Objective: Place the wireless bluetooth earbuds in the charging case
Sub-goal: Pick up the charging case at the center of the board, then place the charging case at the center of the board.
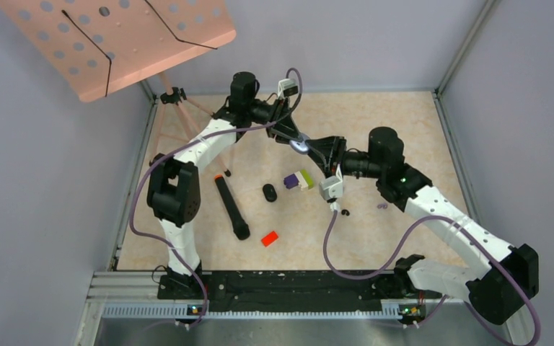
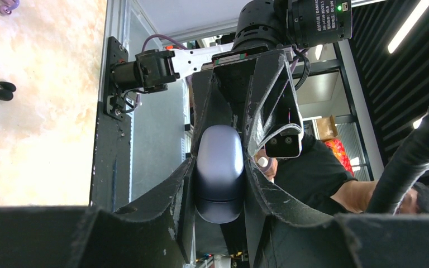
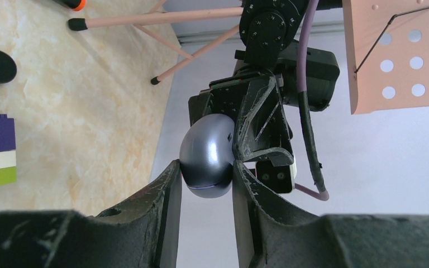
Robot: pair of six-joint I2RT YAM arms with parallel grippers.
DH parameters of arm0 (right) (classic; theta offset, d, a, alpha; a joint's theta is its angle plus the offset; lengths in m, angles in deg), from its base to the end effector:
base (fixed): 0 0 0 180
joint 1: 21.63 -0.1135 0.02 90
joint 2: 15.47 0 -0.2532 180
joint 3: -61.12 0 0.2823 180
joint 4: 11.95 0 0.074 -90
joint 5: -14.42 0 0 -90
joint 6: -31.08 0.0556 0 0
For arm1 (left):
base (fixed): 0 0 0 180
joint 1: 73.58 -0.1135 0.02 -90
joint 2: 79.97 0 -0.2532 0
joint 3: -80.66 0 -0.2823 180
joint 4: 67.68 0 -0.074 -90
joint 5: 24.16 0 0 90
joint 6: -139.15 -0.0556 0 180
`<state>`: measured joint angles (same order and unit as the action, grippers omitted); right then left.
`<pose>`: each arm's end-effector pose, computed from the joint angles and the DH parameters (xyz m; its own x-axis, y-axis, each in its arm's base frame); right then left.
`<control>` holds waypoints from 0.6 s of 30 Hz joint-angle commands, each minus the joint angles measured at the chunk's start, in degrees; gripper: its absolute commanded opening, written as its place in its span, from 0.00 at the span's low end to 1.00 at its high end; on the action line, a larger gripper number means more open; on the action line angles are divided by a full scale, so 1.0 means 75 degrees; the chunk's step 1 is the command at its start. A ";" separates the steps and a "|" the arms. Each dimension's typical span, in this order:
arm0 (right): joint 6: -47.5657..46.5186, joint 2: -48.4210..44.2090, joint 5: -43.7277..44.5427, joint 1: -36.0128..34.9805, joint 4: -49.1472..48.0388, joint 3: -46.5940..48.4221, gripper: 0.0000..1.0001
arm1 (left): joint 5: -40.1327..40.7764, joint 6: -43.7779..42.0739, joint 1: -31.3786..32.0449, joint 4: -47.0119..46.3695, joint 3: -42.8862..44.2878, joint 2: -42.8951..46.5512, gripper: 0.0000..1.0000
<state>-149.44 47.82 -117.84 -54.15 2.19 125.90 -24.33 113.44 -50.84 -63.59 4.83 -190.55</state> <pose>0.2335 0.1932 0.3218 0.9528 -0.2702 -0.1384 -0.1760 -0.1202 -0.9770 0.4047 -0.2299 0.3056 -0.8889 0.3755 -0.2624 0.2415 -0.1026 -0.9650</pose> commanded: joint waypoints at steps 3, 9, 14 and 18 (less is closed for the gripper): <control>0.0073 -0.0449 -0.0689 -0.0086 0.1089 0.0457 0.00 | 0.0298 -0.0319 -0.0419 -0.0207 0.0017 -0.0063 0.49; 0.0398 -0.0831 -0.0665 -0.0117 0.1466 0.0358 0.00 | 0.0819 -0.0317 -0.0618 -0.0007 -0.0133 -0.0169 0.99; 0.1109 -0.0807 -0.0592 -0.0130 0.1573 0.0219 0.00 | 0.1215 -0.1134 -0.0709 0.0368 -0.0291 -0.0138 0.99; 0.2832 -0.0389 -0.0170 -0.0056 0.2715 0.0773 0.00 | 0.2188 -0.3826 -0.0902 0.3249 0.0130 0.0095 0.99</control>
<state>-140.52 42.59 -119.78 -54.54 15.07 126.91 -15.13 104.20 -56.41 -57.56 3.26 -191.62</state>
